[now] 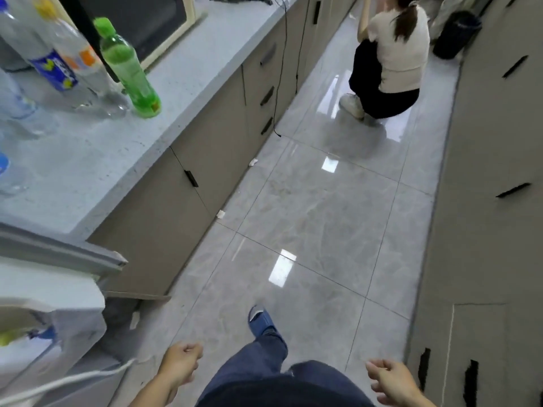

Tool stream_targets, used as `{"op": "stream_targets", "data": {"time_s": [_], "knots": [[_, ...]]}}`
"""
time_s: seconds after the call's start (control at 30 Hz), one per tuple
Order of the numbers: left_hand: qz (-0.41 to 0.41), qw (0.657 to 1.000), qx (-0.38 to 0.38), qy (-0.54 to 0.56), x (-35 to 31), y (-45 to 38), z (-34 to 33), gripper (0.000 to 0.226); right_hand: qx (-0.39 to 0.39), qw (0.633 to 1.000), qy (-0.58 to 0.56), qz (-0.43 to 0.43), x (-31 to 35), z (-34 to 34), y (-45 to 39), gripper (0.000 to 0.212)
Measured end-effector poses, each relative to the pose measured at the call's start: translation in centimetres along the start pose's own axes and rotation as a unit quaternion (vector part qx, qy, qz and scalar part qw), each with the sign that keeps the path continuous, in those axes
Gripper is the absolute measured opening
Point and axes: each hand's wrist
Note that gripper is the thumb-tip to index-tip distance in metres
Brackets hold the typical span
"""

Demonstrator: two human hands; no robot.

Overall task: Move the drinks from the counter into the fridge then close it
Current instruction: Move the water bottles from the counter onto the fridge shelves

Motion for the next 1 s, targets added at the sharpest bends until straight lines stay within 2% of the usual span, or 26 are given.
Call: {"op": "stream_targets", "data": {"time_s": [0.13, 0.27, 0.43, 0.6, 0.73, 0.87, 0.93, 1.0], "knots": [[-0.071, 0.997, 0.011, 0.033, -10.7, -0.5, 0.4, 0.015, -0.006, 0.999, 0.035, 0.011, 7.2, 0.8, -1.9, 0.010], [-0.123, 0.988, 0.016, 0.090, -17.5, -1.3, 1.7, 0.017, -0.008, 0.991, 0.125, 0.039, 15.0, 0.8, -4.5, 0.015], [-0.120, 0.978, -0.029, 0.170, -22.9, -2.1, 3.5, 0.017, 0.017, 0.979, 0.183, 0.089, 26.3, -1.6, -9.3, 0.016], [-0.091, 0.953, -0.102, 0.271, -25.4, -1.2, 5.4, 0.017, 0.116, 0.952, 0.258, 0.117, 40.5, -6.7, -12.5, 0.019], [-0.092, 0.926, -0.174, 0.323, -27.2, -0.5, 7.5, 0.013, 0.231, 0.897, 0.346, 0.152, 52.1, -15.3, -11.3, 0.008], [-0.131, 0.882, -0.253, 0.375, -29.1, 0.4, 10.9, 0.005, 0.322, 0.794, 0.430, 0.286, 58.2, -24.7, -6.1, 0.004], [-0.153, 0.848, -0.298, 0.411, -30.1, 0.9, 13.4, 0.006, 0.369, 0.748, 0.437, 0.338, 60.1, -29.1, -2.6, 0.008], [-0.180, 0.795, -0.347, 0.465, -31.1, 1.6, 16.6, 0.005, 0.419, 0.696, 0.436, 0.388, 61.5, -33.7, 1.5, 0.013]]}}
Point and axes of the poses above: each hand's wrist, its own y-axis away from the middle knuckle, its own z-axis out of the back of the hand, x = y × z, and after that the axes turned 10 degrees about x, right-handed
